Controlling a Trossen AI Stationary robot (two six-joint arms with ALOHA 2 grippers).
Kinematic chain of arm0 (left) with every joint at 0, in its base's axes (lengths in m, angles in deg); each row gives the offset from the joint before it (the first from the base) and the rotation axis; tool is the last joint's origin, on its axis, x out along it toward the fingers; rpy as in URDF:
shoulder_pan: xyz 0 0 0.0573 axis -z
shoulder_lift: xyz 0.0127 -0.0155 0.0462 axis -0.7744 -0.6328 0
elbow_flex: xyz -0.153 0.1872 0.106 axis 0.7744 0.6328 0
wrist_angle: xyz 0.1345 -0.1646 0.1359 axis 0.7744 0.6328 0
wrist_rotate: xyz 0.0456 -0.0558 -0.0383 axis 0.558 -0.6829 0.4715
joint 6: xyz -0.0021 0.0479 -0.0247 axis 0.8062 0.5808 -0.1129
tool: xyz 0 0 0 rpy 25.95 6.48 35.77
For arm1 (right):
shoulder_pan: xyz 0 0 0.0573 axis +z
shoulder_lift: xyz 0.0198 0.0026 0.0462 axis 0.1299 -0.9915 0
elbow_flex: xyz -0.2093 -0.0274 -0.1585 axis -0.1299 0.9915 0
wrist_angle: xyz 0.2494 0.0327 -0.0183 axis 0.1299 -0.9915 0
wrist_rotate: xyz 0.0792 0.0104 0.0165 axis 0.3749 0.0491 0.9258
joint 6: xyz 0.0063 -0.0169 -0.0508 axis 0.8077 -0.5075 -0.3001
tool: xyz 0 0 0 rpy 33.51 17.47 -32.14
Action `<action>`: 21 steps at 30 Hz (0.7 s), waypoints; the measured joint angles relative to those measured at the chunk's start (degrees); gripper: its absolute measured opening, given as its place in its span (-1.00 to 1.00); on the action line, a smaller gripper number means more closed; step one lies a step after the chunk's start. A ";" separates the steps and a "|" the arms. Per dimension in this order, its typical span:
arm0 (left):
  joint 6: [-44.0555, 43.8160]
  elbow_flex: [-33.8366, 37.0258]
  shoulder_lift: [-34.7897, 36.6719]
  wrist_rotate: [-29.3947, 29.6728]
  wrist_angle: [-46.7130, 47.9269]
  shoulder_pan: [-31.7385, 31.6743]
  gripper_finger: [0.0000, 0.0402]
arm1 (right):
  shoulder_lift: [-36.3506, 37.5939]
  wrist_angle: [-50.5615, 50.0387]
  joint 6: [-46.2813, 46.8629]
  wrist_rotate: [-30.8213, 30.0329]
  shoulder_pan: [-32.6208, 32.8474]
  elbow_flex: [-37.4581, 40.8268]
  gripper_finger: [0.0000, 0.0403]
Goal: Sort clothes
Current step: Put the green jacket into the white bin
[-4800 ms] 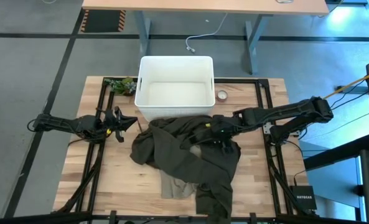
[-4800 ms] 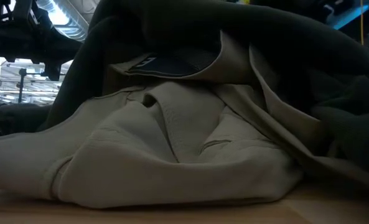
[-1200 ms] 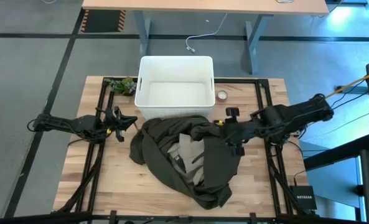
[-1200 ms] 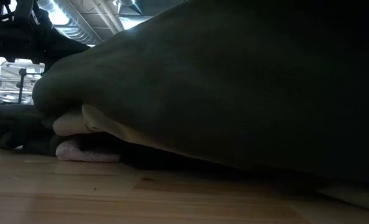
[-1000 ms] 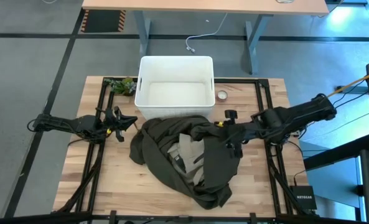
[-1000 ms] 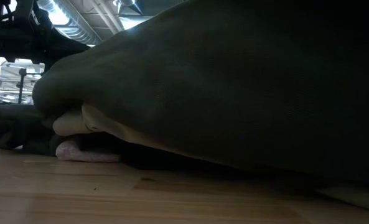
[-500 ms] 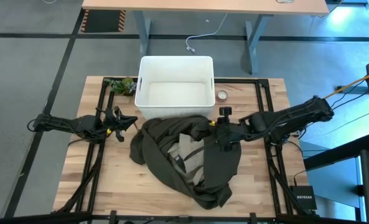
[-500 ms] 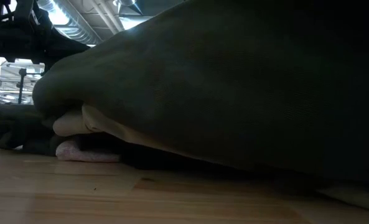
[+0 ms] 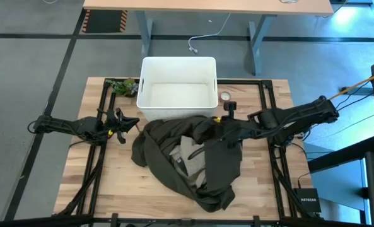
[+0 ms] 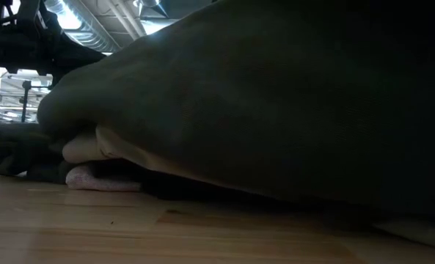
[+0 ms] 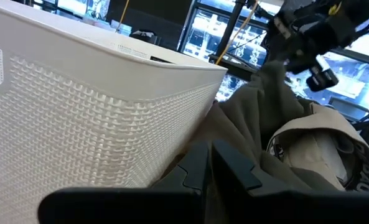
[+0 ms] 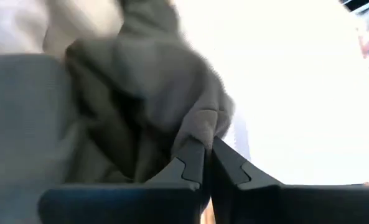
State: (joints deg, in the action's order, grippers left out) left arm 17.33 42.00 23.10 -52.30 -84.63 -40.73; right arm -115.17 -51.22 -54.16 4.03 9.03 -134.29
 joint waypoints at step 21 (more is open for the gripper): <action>0.96 0.00 0.00 0.33 0.00 0.01 -0.92 | 0.02 25.63 -27.43 -4.63 -1.47 -23.94 -0.93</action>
State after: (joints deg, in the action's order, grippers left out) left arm 18.29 42.00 23.10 -51.97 -84.63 -40.71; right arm -115.15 -25.59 -81.59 -0.60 7.55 -158.23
